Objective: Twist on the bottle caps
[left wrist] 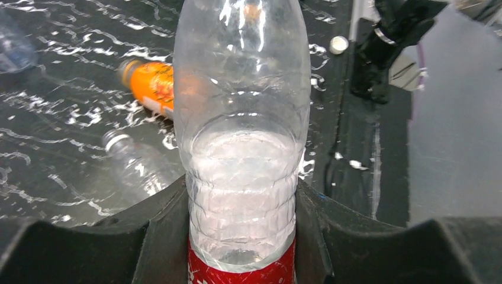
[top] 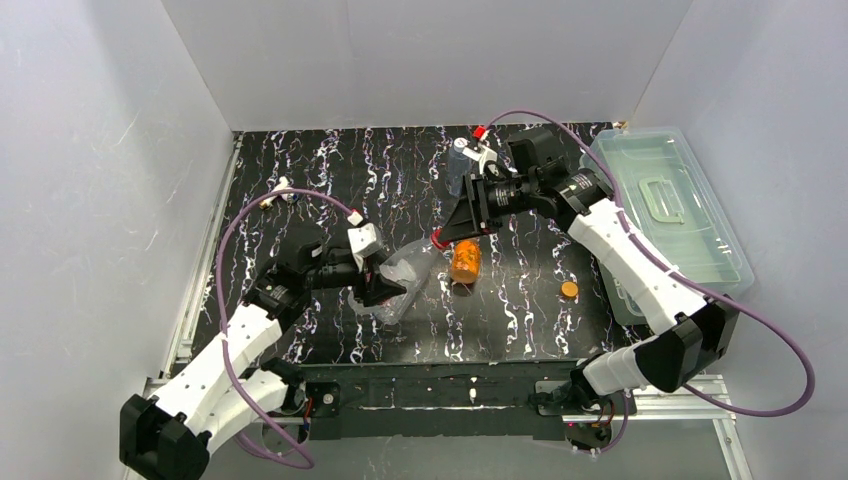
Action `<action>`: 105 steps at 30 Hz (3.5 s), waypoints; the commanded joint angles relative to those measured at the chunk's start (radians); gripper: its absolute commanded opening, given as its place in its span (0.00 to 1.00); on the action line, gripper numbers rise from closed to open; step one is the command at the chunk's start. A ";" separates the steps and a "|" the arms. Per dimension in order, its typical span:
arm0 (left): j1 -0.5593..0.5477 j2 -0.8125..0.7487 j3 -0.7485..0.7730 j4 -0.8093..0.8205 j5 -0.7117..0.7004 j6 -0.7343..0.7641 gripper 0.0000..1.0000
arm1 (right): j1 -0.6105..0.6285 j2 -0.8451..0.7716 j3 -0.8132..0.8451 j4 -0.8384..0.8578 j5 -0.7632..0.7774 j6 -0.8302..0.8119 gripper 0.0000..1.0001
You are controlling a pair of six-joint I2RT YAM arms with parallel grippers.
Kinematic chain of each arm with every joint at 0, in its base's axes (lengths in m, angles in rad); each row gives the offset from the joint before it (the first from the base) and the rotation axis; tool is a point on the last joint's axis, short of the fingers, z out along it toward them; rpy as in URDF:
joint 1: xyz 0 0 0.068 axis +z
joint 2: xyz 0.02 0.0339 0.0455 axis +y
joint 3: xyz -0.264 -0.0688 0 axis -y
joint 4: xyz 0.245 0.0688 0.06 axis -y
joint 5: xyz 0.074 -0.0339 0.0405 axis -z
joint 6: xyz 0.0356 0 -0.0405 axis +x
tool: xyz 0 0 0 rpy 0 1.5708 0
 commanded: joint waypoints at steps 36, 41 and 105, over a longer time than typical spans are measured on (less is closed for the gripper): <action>-0.088 -0.104 0.045 -0.127 -0.065 0.102 0.00 | 0.000 -0.023 0.280 -0.233 0.254 -0.188 0.92; -0.079 -0.101 0.070 -0.162 0.059 0.042 0.00 | 0.011 -0.123 0.125 -0.137 0.163 -0.305 0.92; -0.061 -0.048 0.008 0.043 0.079 -0.127 0.00 | 0.084 -0.102 0.018 -0.044 -0.018 -0.232 0.26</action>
